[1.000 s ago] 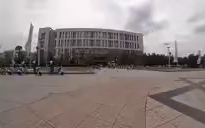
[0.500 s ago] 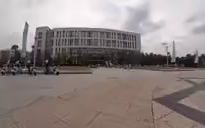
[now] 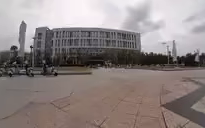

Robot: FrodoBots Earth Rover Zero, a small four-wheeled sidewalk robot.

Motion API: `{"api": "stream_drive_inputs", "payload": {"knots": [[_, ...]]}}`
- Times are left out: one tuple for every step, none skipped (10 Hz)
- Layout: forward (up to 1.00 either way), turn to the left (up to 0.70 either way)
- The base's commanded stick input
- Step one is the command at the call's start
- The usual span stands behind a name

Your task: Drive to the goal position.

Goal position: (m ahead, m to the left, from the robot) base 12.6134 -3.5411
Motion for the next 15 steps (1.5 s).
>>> {"api": "stream_drive_inputs", "payload": {"knots": [[0.6,0.0],[0.6,0.0],[0.6,0.0],[0.6,0.0],[0.6,-0.01],[0.6,-0.07],[0.6,-0.15],[0.6,-0.15],[0.6,0.0],[0.6,0.0],[0.6,0.0],[0.56,0.0],[0.53,0.0],[0.52,0.0],[0.51,0.0]]}}
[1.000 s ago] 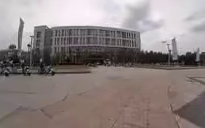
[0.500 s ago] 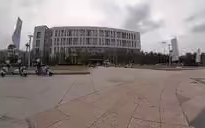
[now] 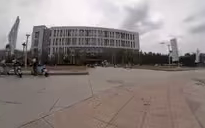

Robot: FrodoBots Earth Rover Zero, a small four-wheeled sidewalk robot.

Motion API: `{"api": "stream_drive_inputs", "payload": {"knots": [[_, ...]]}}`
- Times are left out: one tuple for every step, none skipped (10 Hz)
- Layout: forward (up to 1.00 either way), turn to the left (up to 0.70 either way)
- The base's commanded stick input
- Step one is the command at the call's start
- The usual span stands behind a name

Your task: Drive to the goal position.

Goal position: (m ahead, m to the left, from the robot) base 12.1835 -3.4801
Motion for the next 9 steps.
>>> {"api": "stream_drive_inputs", "payload": {"knots": [[0.43,0.0],[0.41,0.0],[0.39,-0.05],[0.36,-0.24],[0.11,-0.39],[0.09,-0.35],[0.05,-0.43],[0.0,-0.6],[0.0,-0.6]]}}
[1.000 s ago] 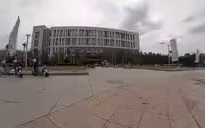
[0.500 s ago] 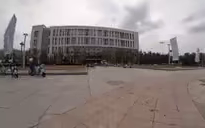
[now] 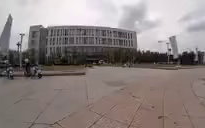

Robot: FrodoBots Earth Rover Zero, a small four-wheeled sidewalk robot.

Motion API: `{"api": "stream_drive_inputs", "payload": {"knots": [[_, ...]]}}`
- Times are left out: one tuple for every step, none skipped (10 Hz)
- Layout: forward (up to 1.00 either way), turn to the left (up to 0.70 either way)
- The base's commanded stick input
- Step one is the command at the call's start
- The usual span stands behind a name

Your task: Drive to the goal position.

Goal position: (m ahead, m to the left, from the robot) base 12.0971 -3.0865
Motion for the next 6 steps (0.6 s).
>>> {"api": "stream_drive_inputs", "payload": {"knots": [[0.0,-0.6],[0.0,-0.6],[0.0,-0.6],[0.0,-0.38],[0.0,0.0],[0.0,0.0]]}}
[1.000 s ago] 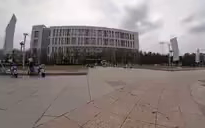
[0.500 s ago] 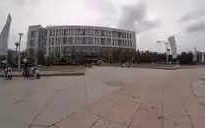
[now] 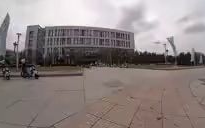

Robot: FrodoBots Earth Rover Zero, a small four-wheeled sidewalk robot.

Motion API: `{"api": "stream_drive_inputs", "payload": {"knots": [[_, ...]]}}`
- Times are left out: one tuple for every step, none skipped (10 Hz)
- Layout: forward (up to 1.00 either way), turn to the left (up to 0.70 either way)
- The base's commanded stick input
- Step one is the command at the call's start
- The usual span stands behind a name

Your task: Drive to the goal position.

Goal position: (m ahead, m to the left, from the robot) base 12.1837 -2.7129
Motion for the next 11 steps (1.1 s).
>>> {"api": "stream_drive_inputs", "payload": {"knots": [[0.0,0.0],[0.0,0.0],[0.0,0.0],[0.6,0.0],[0.6,0.0],[0.6,0.0],[0.6,0.0],[0.6,0.0],[0.6,0.0],[0.6,0.0],[0.6,0.0]]}}
